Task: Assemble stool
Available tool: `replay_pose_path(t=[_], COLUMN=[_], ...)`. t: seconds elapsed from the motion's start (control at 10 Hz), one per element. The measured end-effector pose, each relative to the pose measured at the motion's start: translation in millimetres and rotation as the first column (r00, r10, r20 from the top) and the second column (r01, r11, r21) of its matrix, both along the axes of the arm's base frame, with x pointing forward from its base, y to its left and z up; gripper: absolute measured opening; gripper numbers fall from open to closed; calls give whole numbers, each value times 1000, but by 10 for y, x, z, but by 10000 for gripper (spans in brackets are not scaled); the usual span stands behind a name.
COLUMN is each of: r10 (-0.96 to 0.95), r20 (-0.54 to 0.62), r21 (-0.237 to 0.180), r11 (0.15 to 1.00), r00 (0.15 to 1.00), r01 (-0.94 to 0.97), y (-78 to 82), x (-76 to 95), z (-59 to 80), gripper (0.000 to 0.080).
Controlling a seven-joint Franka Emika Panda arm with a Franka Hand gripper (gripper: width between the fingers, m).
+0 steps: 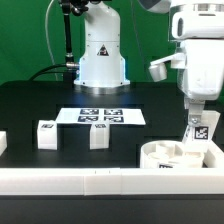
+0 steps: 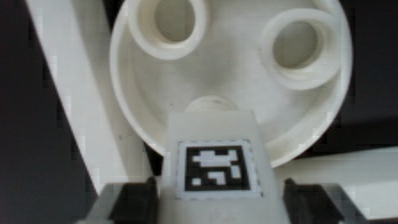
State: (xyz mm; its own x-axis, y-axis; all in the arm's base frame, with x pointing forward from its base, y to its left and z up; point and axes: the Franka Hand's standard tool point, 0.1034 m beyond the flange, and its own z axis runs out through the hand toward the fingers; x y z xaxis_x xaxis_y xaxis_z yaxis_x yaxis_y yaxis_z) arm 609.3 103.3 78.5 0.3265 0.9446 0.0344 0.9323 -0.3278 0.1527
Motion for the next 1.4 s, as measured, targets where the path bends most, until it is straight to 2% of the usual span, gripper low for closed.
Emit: replay_pose_path(t=[0.3, 0.6, 0.8, 0.9, 1.3, 1.4], r10=[-182, -384, -601, -706, -908, -951], r20=[2, -9, -46, -70, -132, -164], r21=[36, 74, 121, 144, 170, 180], r11=[983, 921, 789, 692, 375, 232], r00=[983, 923, 798, 705, 399, 262], r01=[182, 383, 602, 707, 911, 956], y=[10, 18, 30, 69, 150, 161], x=[1, -1, -14, -19, -45, -52], z=[0, -1, -9, -10, -22, -29], gripper=[337, 337, 337, 337, 337, 337])
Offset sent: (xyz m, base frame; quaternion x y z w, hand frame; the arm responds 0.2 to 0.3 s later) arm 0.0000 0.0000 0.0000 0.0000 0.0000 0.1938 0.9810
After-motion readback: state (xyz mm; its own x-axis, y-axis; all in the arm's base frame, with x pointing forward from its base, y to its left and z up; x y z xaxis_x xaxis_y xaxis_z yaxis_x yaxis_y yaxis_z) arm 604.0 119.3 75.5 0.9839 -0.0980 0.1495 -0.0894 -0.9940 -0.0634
